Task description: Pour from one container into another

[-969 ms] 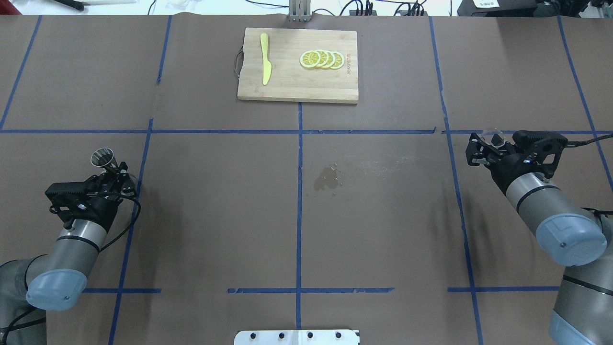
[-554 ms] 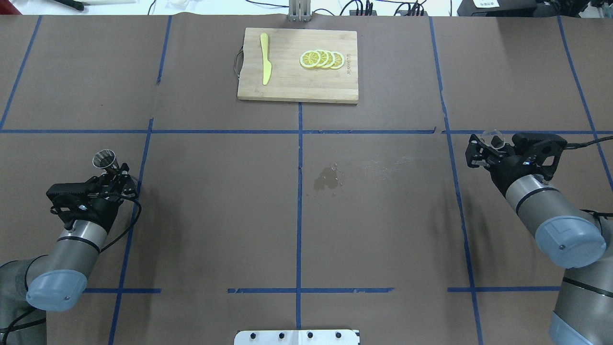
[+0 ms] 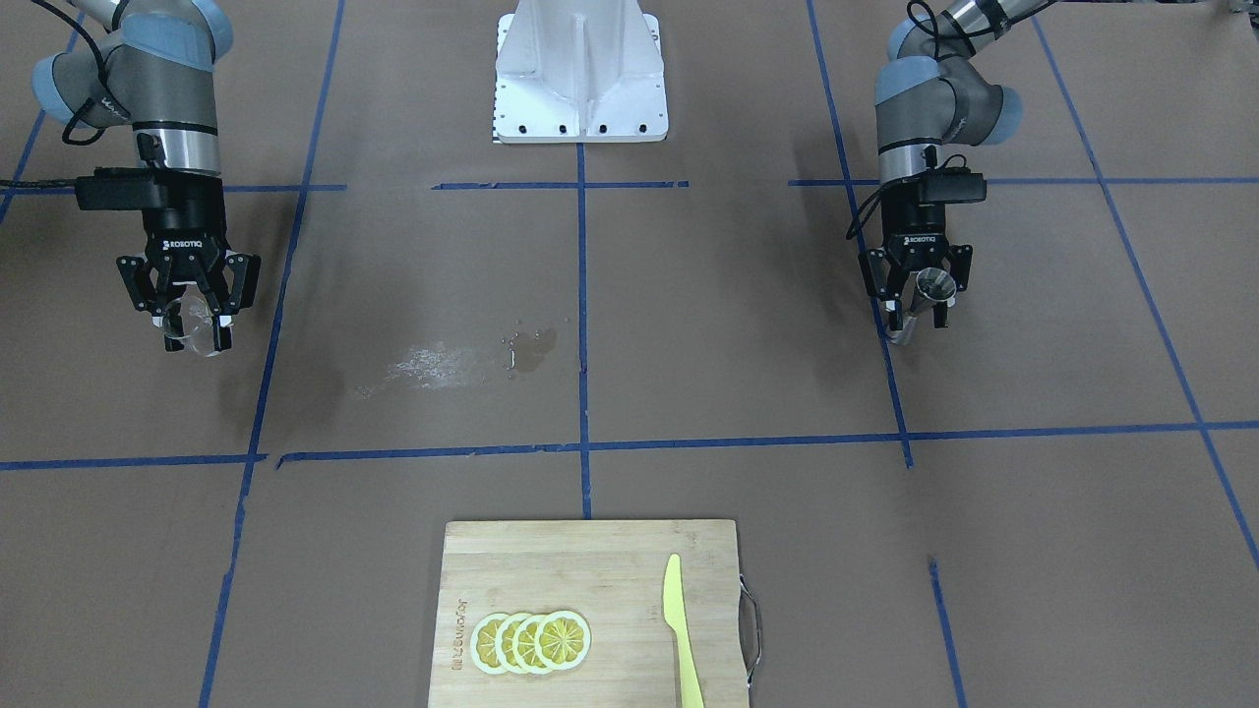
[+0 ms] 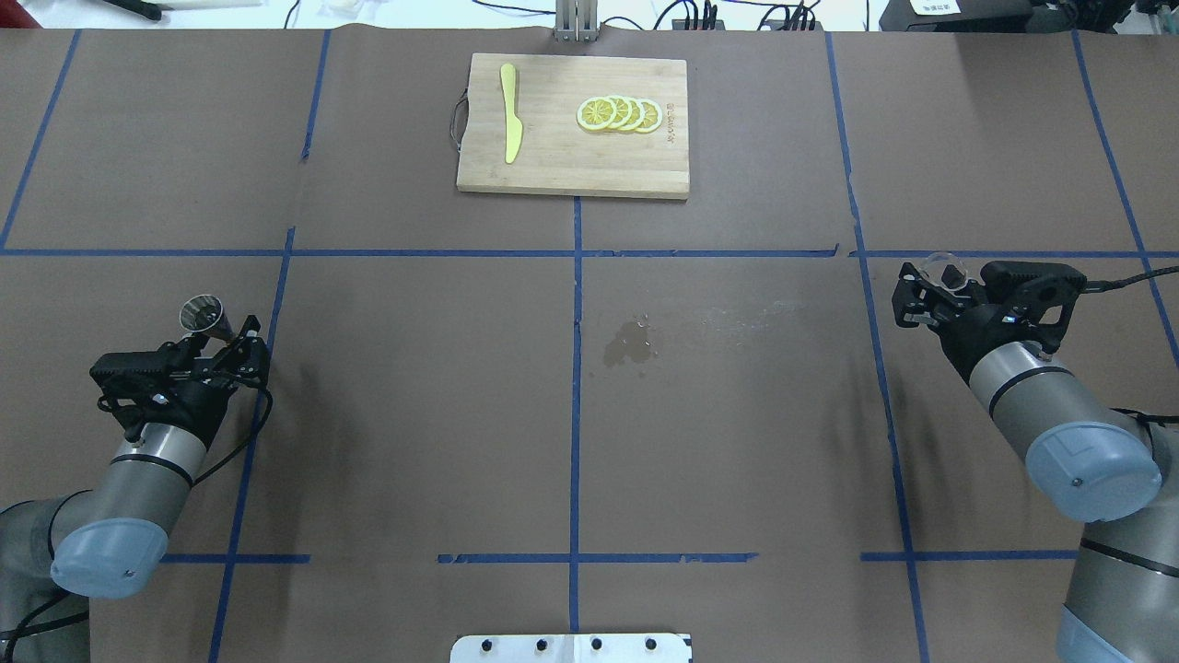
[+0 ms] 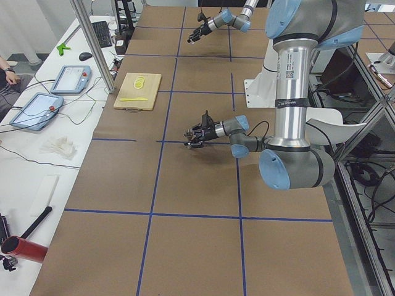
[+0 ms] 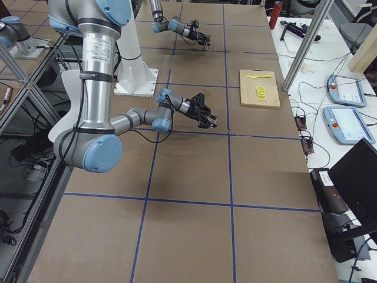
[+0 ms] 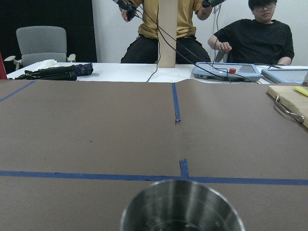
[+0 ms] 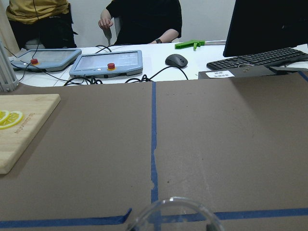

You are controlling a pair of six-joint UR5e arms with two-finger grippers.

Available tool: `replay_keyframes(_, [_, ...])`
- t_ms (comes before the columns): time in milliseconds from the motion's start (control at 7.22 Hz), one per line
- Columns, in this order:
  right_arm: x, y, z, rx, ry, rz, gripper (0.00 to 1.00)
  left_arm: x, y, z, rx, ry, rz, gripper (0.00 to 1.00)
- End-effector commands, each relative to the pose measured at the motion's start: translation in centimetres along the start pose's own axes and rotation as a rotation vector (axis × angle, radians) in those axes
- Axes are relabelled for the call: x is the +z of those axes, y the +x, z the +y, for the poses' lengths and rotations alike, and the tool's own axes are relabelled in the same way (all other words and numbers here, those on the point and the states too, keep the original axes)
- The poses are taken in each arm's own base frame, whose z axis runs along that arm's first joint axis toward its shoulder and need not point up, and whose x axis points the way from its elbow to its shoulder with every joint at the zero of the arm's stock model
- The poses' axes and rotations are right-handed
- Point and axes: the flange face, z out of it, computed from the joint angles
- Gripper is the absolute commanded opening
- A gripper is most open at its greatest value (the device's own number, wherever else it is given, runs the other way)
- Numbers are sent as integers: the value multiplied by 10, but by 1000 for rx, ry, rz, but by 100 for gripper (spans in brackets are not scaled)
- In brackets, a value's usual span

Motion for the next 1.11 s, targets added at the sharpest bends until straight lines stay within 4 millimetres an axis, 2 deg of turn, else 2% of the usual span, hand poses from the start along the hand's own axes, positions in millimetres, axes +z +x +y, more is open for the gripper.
replay_keyframes(0, [-2, 0, 5, -8, 8, 1, 0, -1, 1, -1, 2, -4, 4, 99])
replay_keyframes(138, [-1, 0, 12, -17, 16, 7, 0, -6, 10, -8, -16, -51, 32, 100])
replay_keyframes(415, [-5, -4, 24, -8, 34, 7, 0, -35, -16, -28, 36, -165, 73, 100])
replay_keyframes(554, [-6, -5, 27, -14, 42, 7, 0, -44, -31, -32, 49, -216, 78, 100])
replay_keyframes(831, [-2, 2, 41, -23, 59, 14, 0, -48, -32, -28, 63, -287, 100, 100])
replay_keyframes(969, [5, 14, 62, 11, 72, -10, 0, -55, -25, -31, 50, -335, 131, 100])
